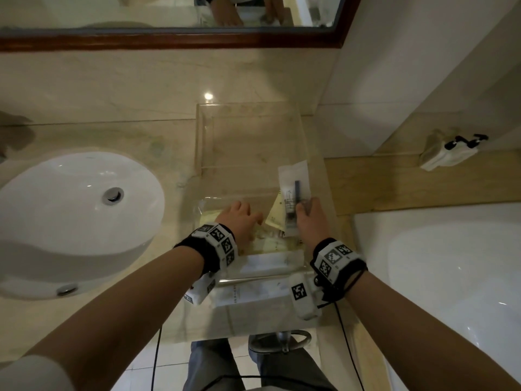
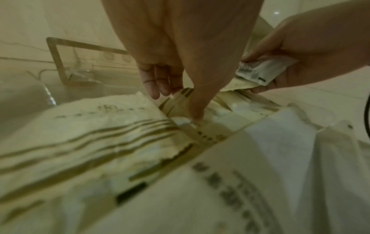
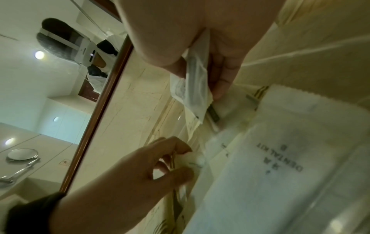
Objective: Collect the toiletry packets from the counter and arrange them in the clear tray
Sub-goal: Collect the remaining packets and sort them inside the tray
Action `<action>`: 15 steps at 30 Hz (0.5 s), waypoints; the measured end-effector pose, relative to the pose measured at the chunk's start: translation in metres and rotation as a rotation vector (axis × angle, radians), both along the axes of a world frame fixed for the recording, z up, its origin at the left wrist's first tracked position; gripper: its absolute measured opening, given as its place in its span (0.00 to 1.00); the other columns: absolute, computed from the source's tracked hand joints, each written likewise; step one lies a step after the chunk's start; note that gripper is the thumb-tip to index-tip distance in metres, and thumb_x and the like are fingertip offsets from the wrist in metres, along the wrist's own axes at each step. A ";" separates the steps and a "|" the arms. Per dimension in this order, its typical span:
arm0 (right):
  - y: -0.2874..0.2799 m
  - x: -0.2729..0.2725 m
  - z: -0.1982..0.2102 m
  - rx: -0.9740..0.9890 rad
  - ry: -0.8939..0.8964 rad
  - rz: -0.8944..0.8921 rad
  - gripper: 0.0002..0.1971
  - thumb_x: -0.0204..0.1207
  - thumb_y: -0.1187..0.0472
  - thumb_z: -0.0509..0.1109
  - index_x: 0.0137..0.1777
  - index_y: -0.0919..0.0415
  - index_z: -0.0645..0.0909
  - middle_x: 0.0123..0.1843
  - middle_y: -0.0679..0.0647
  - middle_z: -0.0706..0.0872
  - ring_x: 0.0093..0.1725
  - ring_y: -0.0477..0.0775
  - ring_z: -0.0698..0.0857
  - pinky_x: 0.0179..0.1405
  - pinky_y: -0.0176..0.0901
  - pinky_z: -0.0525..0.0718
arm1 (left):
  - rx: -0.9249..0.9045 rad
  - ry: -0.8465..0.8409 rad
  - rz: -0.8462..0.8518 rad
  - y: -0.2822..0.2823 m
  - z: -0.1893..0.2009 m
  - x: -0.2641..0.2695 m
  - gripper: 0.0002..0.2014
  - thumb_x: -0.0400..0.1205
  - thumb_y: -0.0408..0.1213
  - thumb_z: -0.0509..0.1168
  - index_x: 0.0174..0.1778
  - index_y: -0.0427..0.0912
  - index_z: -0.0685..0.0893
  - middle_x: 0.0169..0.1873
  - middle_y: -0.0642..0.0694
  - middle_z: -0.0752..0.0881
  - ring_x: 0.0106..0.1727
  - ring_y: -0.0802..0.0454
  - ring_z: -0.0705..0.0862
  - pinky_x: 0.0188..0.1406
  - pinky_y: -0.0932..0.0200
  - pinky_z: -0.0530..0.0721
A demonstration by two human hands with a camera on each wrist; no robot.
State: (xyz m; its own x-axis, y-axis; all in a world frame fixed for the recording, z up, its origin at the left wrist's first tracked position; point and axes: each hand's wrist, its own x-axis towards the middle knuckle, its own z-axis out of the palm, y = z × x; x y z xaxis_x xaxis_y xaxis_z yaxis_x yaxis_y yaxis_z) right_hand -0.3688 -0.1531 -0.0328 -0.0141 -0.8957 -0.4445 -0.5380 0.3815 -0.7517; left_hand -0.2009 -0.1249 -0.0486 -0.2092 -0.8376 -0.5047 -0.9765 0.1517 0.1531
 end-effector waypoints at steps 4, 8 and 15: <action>0.002 0.001 0.001 -0.004 -0.014 0.021 0.05 0.84 0.59 0.55 0.50 0.60 0.66 0.42 0.54 0.77 0.44 0.56 0.78 0.43 0.44 0.72 | -0.114 -0.065 -0.130 -0.001 -0.002 0.001 0.19 0.82 0.34 0.58 0.69 0.47 0.72 0.66 0.41 0.73 0.68 0.41 0.69 0.68 0.51 0.70; 0.003 0.001 0.001 -0.018 -0.029 -0.019 0.05 0.84 0.58 0.55 0.51 0.59 0.67 0.48 0.57 0.79 0.47 0.59 0.81 0.51 0.54 0.80 | -0.183 -0.103 -0.281 -0.002 0.004 0.000 0.20 0.80 0.31 0.59 0.70 0.45 0.72 0.66 0.40 0.74 0.66 0.42 0.74 0.66 0.50 0.73; 0.007 -0.001 0.002 -0.046 -0.043 0.011 0.03 0.84 0.59 0.56 0.50 0.58 0.67 0.41 0.50 0.77 0.45 0.56 0.79 0.46 0.47 0.77 | -0.222 0.018 -0.026 0.006 0.014 0.001 0.19 0.80 0.28 0.58 0.68 0.39 0.72 0.67 0.39 0.74 0.60 0.44 0.79 0.53 0.54 0.81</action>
